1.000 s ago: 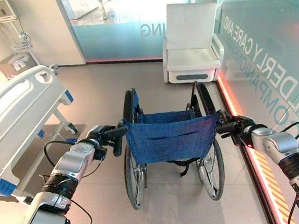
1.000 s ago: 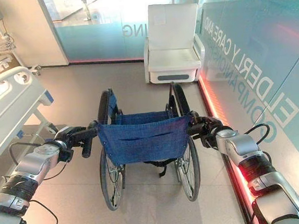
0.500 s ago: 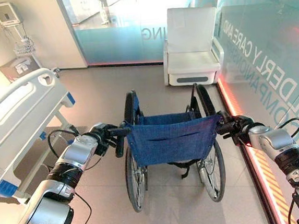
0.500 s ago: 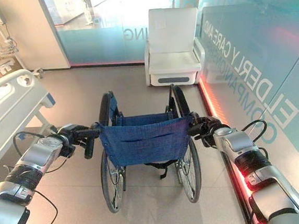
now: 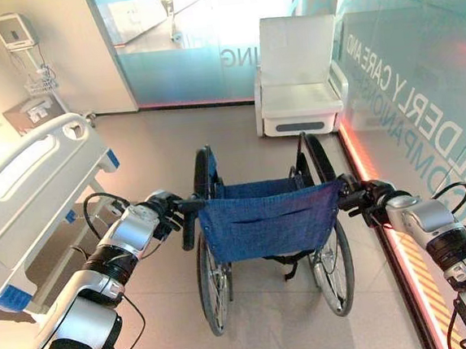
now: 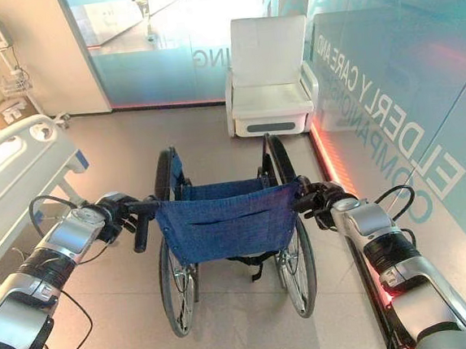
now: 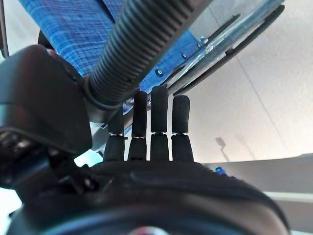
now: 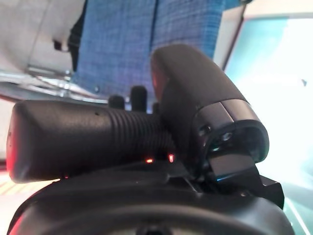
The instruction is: Push the wheelchair next to the bed
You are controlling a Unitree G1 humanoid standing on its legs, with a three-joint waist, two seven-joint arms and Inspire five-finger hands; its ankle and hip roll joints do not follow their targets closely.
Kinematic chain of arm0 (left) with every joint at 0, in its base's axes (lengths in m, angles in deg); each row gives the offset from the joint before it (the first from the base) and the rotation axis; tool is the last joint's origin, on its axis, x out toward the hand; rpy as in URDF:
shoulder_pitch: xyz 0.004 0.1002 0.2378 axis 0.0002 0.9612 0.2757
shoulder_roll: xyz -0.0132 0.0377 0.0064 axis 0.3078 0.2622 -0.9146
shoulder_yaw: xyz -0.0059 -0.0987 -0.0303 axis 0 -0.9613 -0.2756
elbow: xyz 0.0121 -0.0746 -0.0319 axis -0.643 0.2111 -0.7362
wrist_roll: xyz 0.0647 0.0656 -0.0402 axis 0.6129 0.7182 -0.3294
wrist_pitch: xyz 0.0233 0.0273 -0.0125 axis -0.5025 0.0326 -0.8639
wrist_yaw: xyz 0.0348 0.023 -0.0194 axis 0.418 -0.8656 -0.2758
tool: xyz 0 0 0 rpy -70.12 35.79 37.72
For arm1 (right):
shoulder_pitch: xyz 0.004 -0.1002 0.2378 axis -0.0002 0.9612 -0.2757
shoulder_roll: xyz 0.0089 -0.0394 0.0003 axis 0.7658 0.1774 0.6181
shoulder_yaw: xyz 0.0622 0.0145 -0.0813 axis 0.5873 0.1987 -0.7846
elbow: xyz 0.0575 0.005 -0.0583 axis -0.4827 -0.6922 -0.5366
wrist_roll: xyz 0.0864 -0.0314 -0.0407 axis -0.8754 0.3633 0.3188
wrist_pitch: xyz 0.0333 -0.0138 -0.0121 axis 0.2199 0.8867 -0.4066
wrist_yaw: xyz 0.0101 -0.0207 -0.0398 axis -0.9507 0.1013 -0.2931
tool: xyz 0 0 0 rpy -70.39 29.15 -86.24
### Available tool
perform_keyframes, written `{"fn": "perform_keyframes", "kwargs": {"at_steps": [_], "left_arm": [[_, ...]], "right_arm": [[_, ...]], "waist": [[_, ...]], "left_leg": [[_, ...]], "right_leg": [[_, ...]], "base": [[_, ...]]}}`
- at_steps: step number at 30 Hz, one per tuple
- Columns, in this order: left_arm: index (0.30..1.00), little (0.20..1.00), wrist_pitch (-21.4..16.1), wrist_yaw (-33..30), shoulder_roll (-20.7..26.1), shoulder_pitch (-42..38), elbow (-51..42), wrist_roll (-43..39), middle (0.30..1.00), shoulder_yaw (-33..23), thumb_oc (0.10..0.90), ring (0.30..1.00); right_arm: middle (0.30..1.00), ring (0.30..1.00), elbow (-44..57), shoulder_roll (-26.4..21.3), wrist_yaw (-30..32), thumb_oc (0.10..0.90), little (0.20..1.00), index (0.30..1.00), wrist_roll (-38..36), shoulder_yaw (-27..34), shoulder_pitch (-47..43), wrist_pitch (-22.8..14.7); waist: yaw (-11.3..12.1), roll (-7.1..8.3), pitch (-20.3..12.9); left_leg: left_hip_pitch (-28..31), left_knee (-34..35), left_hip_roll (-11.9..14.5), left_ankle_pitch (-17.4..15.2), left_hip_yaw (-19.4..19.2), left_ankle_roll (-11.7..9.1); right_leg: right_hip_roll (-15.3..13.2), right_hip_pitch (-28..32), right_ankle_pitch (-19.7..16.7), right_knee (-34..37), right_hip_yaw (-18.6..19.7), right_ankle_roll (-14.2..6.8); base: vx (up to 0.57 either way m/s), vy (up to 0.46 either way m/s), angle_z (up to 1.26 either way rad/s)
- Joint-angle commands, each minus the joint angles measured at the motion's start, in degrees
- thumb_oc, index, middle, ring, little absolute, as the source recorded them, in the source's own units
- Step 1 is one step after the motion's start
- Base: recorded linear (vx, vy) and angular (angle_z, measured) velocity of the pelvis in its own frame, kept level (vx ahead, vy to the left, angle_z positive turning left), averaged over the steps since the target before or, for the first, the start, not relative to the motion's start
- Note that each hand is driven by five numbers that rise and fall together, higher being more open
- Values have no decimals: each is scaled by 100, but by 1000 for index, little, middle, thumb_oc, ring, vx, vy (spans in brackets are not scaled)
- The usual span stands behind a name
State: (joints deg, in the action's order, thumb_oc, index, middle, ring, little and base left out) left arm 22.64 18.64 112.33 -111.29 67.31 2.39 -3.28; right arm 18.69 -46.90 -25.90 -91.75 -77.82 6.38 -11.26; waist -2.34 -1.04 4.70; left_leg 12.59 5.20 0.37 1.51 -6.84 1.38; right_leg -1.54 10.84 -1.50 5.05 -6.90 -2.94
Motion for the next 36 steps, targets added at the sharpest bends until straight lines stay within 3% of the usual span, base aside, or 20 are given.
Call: {"fn": "perform_keyframes", "kwargs": {"at_steps": [1, 4, 10, 15, 21, 27, 36], "left_arm": [[300, 300, -425, -17, -844, -753, 148, -1585, 300, 166, 400, 300], [300, 300, -563, -397, -1139, -513, 130, -2631, 300, -106, 400, 300], [300, 300, -722, -857, -1604, -161, 24, -3608, 300, -440, 400, 300], [300, 300, -776, -692, -1752, 73, -94, -3122, 300, -515, 400, 300], [300, 300, -820, -364, -1574, 101, -291, -2573, 300, -369, 400, 300], [300, 300, -937, -518, -1565, 145, -447, -3120, 300, -332, 400, 300], [300, 300, -1391, -1080, -1968, 645, -908, -4760, 300, -636, 400, 300]], "right_arm": [[300, 300, 249, 855, -597, 400, 300, 300, -379, -226, -933, -499], [300, 300, 265, 951, -585, 400, 300, 300, -278, -154, -825, -525], [300, 300, 308, 1077, -555, 400, 300, 300, -243, -29, -682, -627], [300, 300, 421, 1070, -516, 400, 300, 300, -262, 62, -589, -654], [300, 300, 499, 981, -475, 400, 300, 300, -463, 94, -599, -657], [300, 300, 485, 986, -443, 400, 300, 300, -650, 115, -564, -731], [300, 300, 585, 1215, -335, 400, 300, 300, -1127, 316, -260, -1008]], "waist": [[109, 174, -135], [114, 177, -90], [120, 211, 5], [145, 255, 79], [190, 276, 83], [217, 274, 36], [253, 285, 16]], "left_leg": [[-165, -152, -459, -175, -138, 90], [-199, -261, -464, -218, -186, 129], [-236, -354, -452, -243, -251, 176], [-289, -413, -447, -255, -247, 190], [-320, -408, -455, -248, -167, 199], [-277, -282, -460, -211, -62, 193], [-271, -369, -473, -287, -24, 217]], "right_leg": [[-404, -114, -202, -307, -140, -296], [-479, -183, -163, -491, -163, -319], [-575, -337, -125, -797, -207, -380], [-606, -428, -138, -893, -224, -412], [-581, -437, -161, -848, -197, -404], [-539, -407, -174, -766, -209, -388], [-542, -419, -132, -807, -245, -359]], "base": [[24, 86, 0], [9, 71, 1], [-4, 34, 0], [-22, -7, 0], [-31, -36, 0], [-7, -14, 0], [0, 1, 0]]}}
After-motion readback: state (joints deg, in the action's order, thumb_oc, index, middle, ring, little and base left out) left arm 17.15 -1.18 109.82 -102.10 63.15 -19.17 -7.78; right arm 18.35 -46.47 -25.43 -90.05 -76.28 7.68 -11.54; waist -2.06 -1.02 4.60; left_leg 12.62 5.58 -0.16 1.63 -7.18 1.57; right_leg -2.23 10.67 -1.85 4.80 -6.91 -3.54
